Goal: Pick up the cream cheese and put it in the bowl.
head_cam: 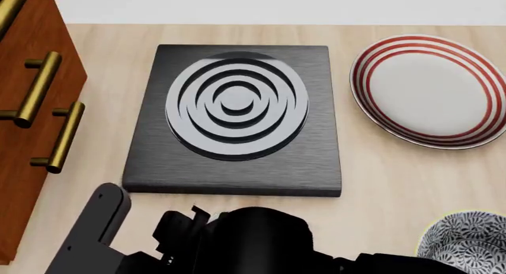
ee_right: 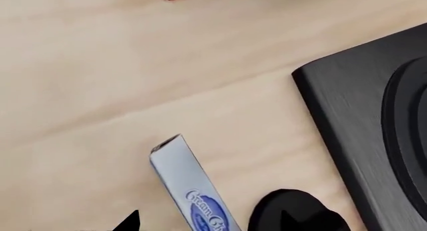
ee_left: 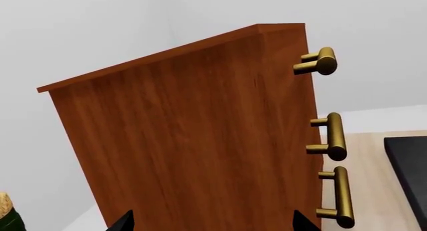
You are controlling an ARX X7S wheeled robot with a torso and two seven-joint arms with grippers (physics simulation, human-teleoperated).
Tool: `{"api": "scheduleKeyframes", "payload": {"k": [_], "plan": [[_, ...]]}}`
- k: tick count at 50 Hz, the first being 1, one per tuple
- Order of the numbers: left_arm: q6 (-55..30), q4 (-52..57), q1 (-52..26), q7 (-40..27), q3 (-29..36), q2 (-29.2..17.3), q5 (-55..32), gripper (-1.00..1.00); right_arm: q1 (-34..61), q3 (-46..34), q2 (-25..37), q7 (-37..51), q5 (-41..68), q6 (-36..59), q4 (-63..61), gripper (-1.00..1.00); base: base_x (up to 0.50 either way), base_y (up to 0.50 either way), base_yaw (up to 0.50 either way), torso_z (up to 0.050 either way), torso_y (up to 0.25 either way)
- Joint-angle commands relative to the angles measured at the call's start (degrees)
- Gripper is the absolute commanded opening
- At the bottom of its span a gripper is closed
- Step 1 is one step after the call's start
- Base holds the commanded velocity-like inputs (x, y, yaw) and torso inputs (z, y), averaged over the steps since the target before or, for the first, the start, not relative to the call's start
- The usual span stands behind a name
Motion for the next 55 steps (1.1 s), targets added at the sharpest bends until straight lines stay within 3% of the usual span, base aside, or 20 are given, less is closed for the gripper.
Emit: {"api": "scheduleKeyframes", "payload": {"k": [1, 55], "plan": [[0.39, 0.04, 0.19, 0.1, -0.14, -0.07, -0.22, 1.0, 0.43, -2.7, -0.87, -4.09, -3.63, -0.86, 2.11, 1.0, 0.0, 0.0, 0.0, 0.0, 0.0], [1.6, -0.17, 0.34, -0.11, -0.17, -0.11, -0.38, 1.0, 0.91, -12.11, -3.34, -12.25, -10.43, -2.54, 9.78, 1.0, 0.0, 0.0, 0.0, 0.0, 0.0]]}}
